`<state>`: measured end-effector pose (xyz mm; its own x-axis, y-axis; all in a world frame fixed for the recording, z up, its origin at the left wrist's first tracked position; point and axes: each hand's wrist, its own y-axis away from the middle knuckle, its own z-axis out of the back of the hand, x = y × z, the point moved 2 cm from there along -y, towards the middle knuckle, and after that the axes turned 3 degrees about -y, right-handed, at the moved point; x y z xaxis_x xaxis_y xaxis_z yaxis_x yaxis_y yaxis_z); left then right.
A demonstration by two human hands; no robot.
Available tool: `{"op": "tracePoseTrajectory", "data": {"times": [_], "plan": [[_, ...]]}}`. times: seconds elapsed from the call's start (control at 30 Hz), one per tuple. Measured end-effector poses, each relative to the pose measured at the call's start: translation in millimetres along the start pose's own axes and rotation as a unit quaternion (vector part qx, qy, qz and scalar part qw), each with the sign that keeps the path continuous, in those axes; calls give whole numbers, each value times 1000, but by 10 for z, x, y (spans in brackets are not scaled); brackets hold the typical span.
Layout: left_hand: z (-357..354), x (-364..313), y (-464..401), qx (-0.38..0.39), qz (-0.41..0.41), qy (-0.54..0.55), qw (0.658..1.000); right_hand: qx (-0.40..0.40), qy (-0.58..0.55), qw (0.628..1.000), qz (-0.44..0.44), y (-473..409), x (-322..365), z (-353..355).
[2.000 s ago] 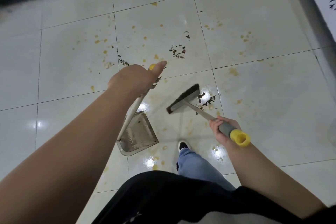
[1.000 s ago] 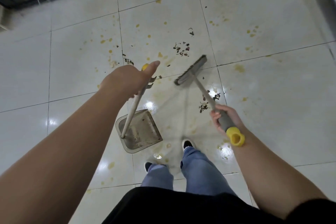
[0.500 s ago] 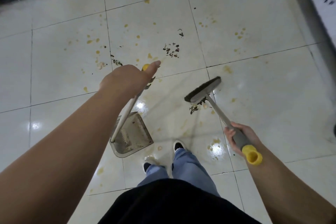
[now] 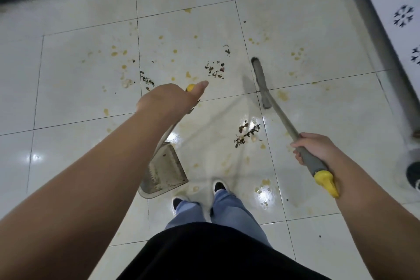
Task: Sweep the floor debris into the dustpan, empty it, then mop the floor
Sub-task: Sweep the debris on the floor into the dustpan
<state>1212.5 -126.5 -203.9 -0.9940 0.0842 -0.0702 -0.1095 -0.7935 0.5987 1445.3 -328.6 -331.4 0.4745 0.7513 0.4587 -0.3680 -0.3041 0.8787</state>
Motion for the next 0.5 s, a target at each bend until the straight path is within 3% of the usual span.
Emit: {"op": "tracePoseTrajectory", "data": {"times": [0.1, 0.27, 0.5], "plan": [[-4, 75, 8, -8, -1, 3, 1000, -42, 140, 989, 17, 9, -44, -107], [128, 430, 5, 6, -1, 35, 999, -28, 318, 947, 23, 130, -487, -378], [302, 1183, 82, 22, 13, 55, 998, -26, 401, 915, 45, 307, -732, -992]]}}
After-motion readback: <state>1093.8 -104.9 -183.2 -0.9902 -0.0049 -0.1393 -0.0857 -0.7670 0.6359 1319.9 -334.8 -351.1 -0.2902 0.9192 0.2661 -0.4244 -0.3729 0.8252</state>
